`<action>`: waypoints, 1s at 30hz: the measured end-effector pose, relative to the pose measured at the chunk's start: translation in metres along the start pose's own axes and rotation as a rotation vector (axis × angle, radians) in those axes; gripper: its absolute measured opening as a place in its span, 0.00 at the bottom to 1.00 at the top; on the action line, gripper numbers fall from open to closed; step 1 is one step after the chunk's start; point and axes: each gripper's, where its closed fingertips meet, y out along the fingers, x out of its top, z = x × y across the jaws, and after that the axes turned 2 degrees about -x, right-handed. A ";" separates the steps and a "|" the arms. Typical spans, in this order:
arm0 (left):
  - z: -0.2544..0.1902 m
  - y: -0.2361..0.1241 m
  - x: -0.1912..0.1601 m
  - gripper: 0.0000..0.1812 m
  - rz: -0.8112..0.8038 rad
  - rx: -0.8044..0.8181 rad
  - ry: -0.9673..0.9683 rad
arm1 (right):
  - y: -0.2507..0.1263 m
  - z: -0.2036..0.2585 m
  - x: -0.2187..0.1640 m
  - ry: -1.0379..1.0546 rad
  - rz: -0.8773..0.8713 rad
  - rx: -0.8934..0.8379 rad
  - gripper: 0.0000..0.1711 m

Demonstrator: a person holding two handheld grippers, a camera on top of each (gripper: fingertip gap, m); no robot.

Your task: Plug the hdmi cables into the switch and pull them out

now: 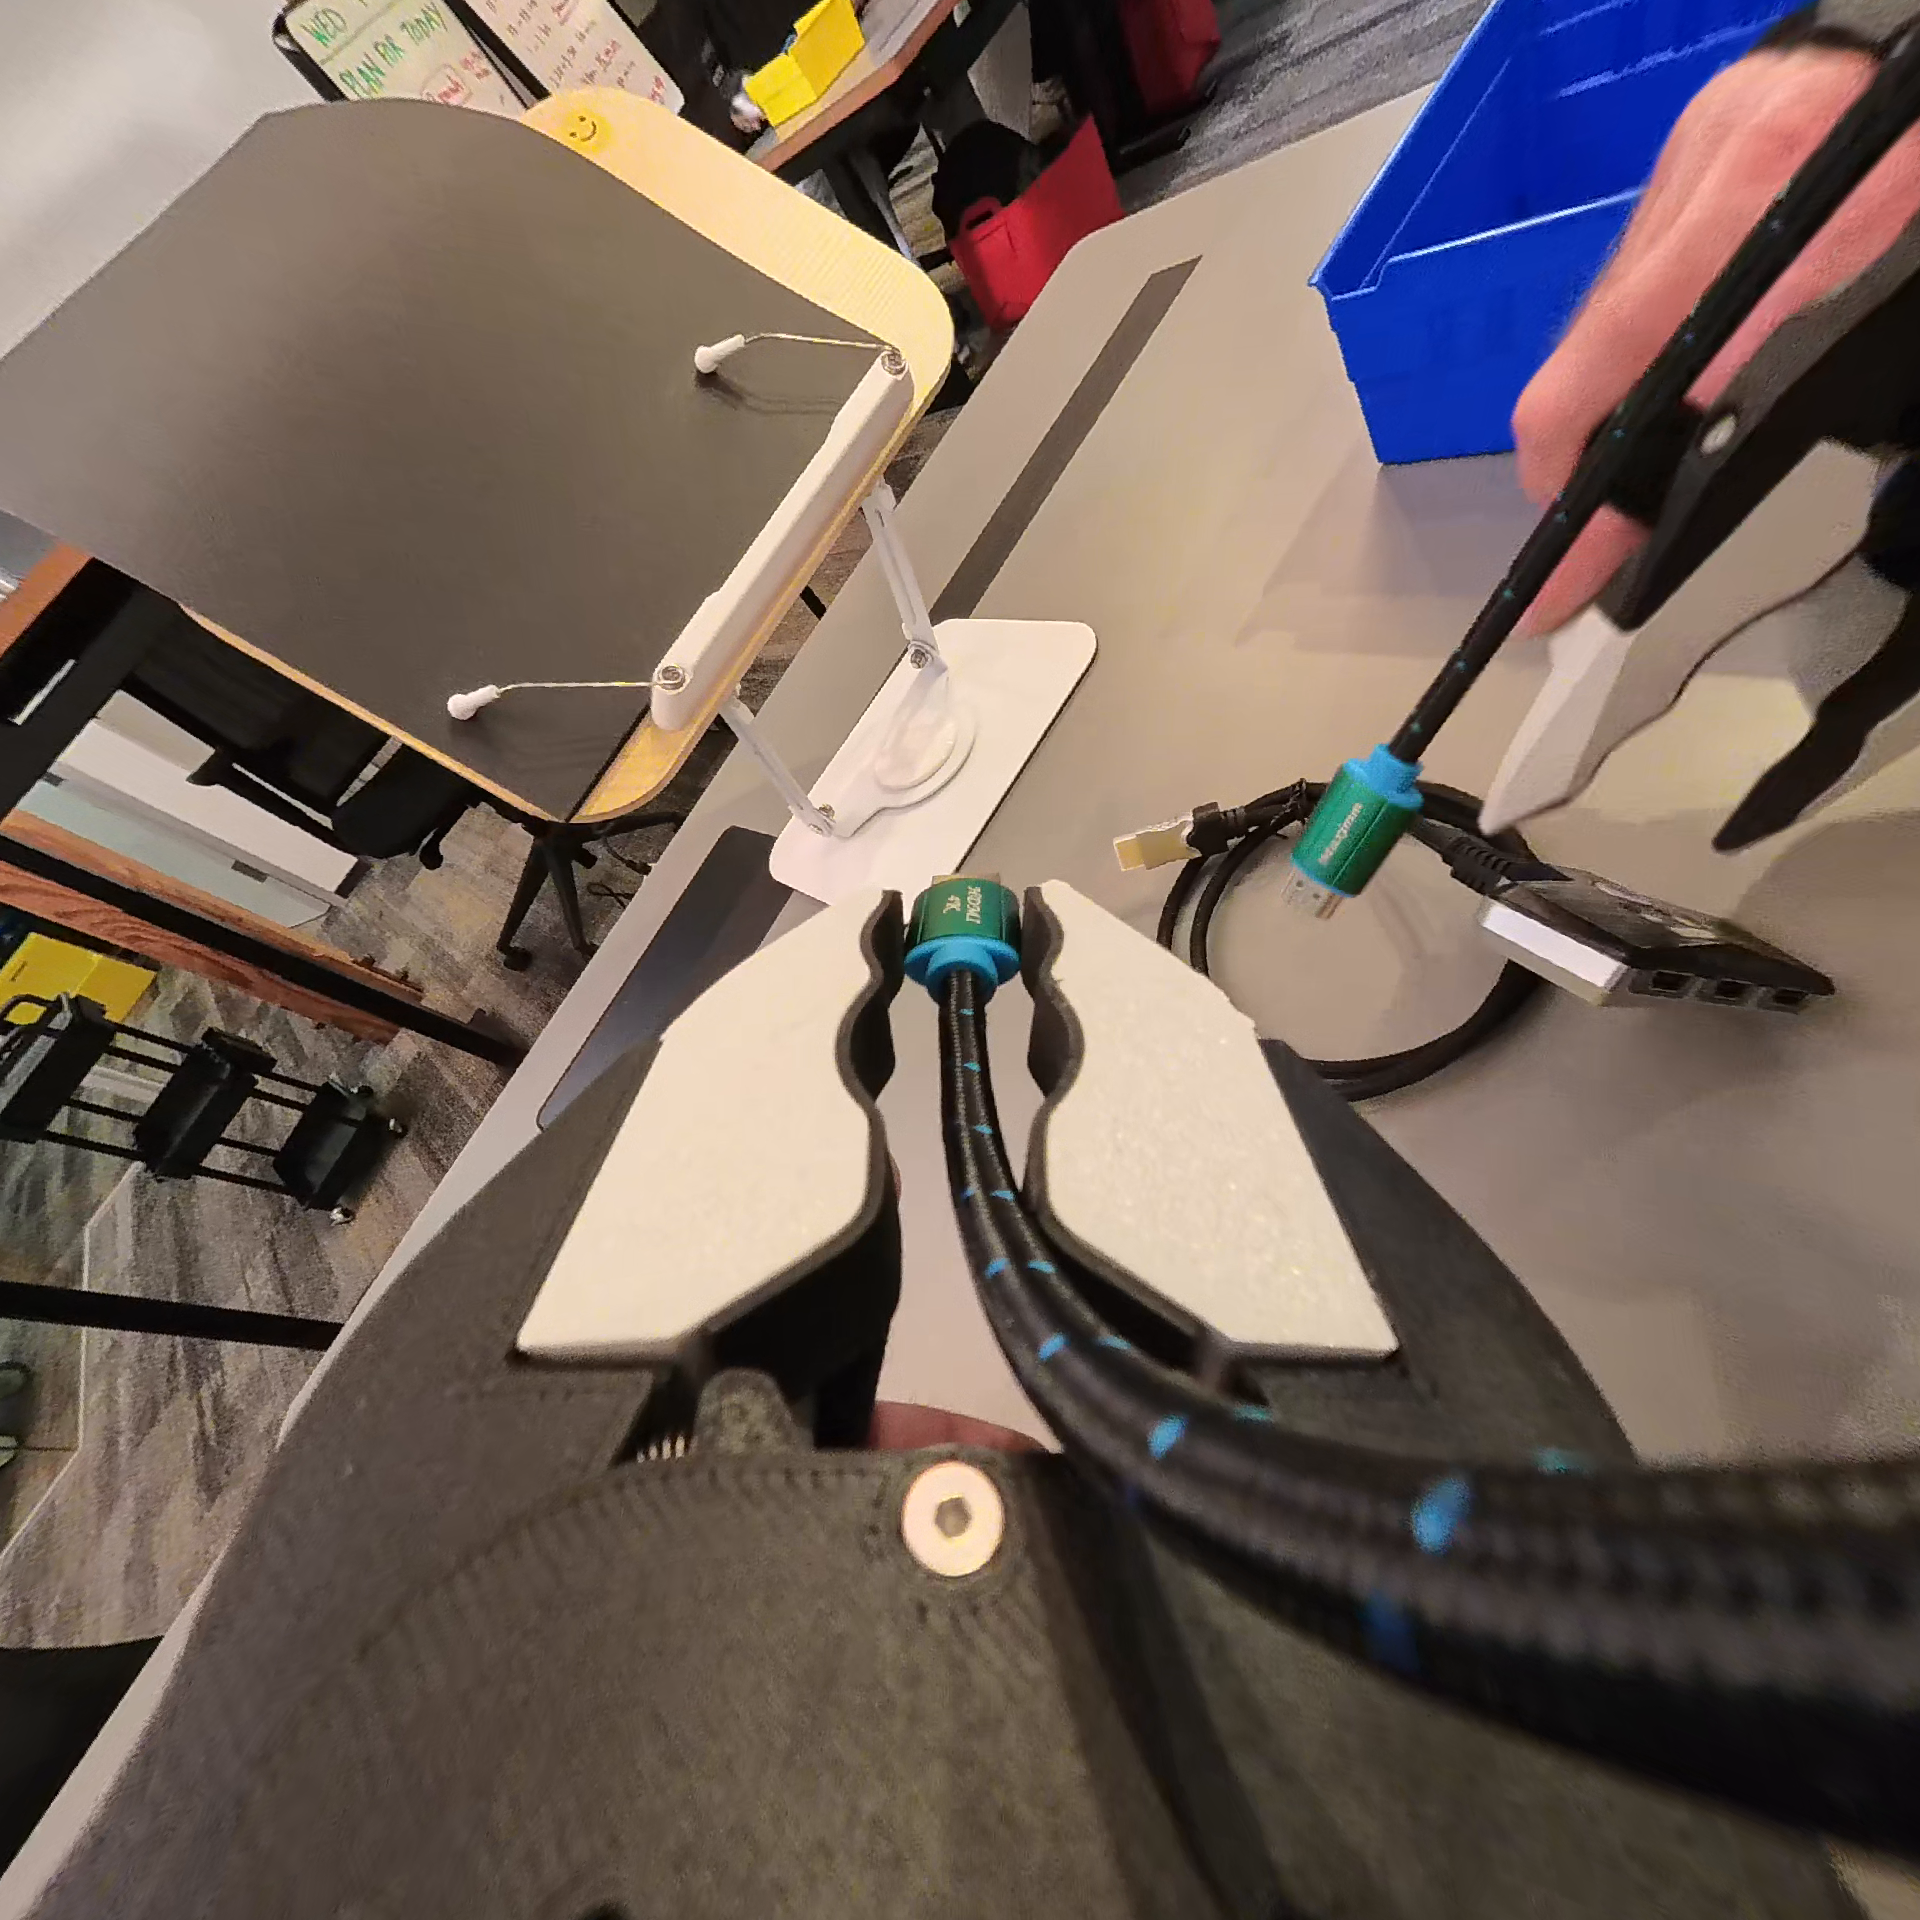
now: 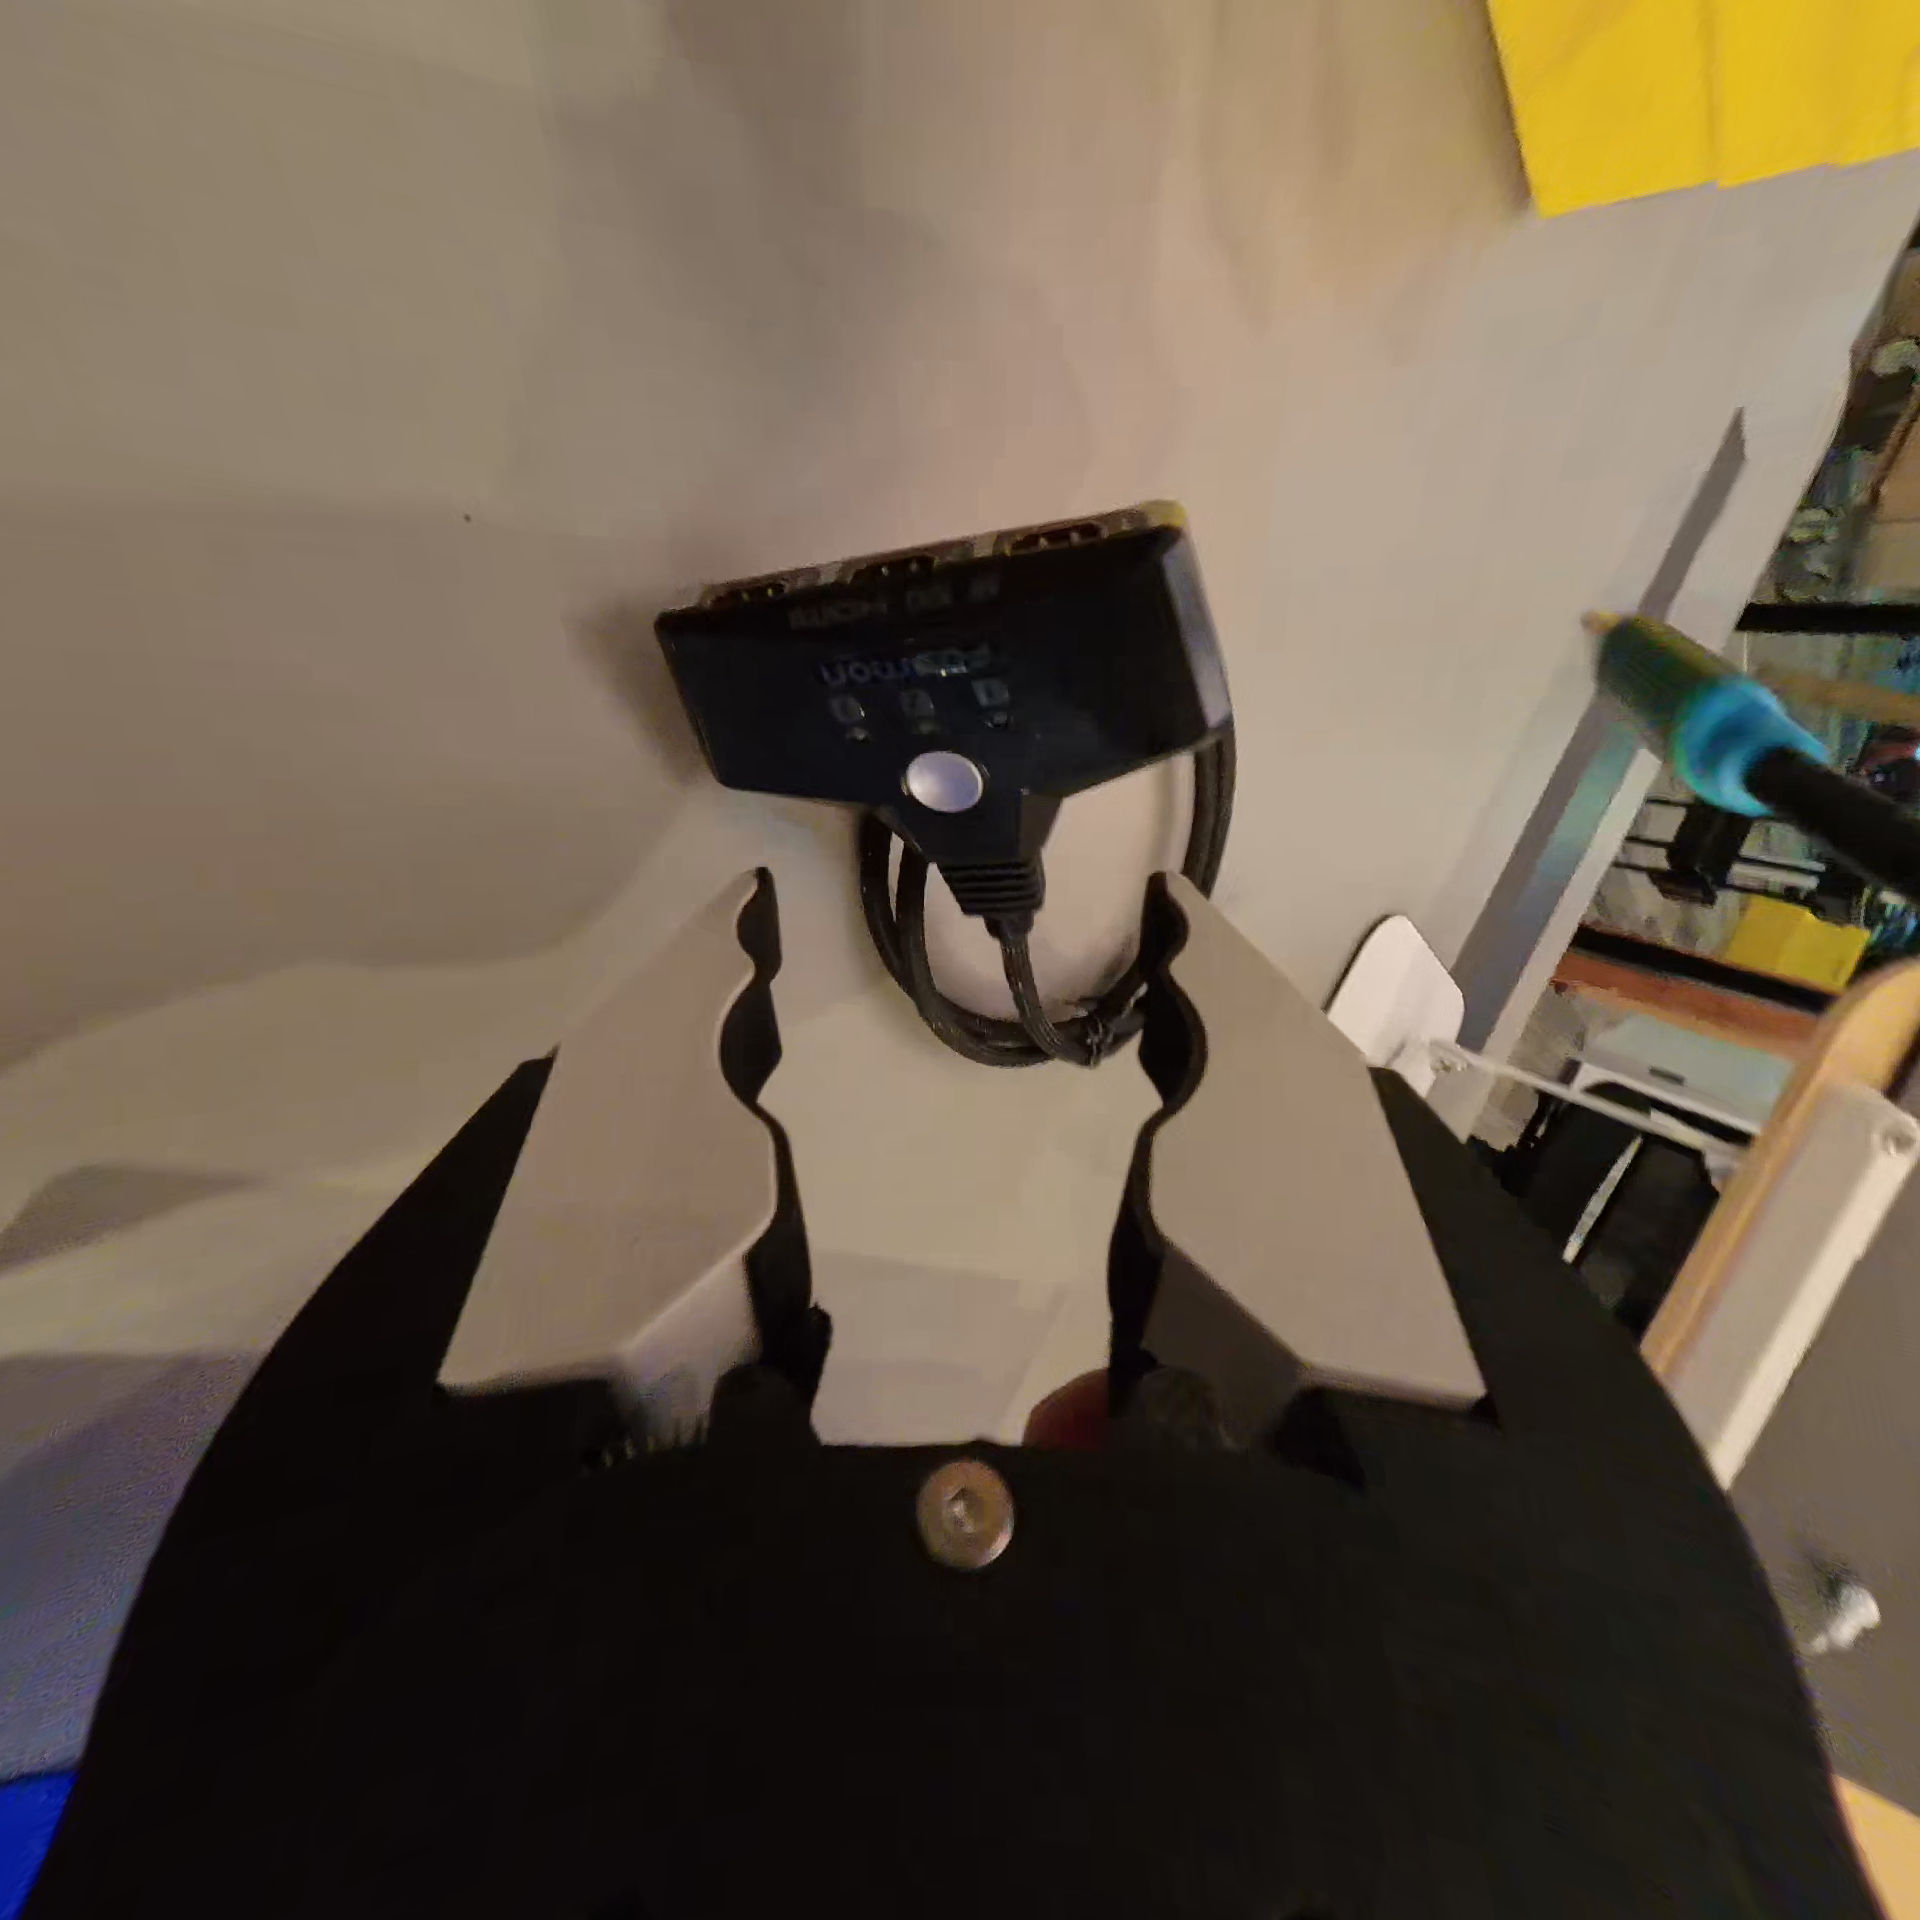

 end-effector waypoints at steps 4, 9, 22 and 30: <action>0.000 0.001 -0.001 0.12 -0.001 -0.004 0.000 | 0.027 0.006 -0.003 -0.046 0.006 0.032 0.31; -0.002 0.000 -0.003 0.12 -0.003 -0.022 0.000 | 0.040 -0.004 0.008 -0.022 -0.063 0.012 0.23; 0.007 -0.004 -0.013 0.12 -0.023 -0.044 -0.035 | 0.004 -0.015 0.014 0.254 -0.183 0.160 0.19; 0.035 -0.026 -0.013 0.12 -0.053 0.005 -0.062 | -0.021 -0.022 -0.016 0.347 -0.185 0.222 0.19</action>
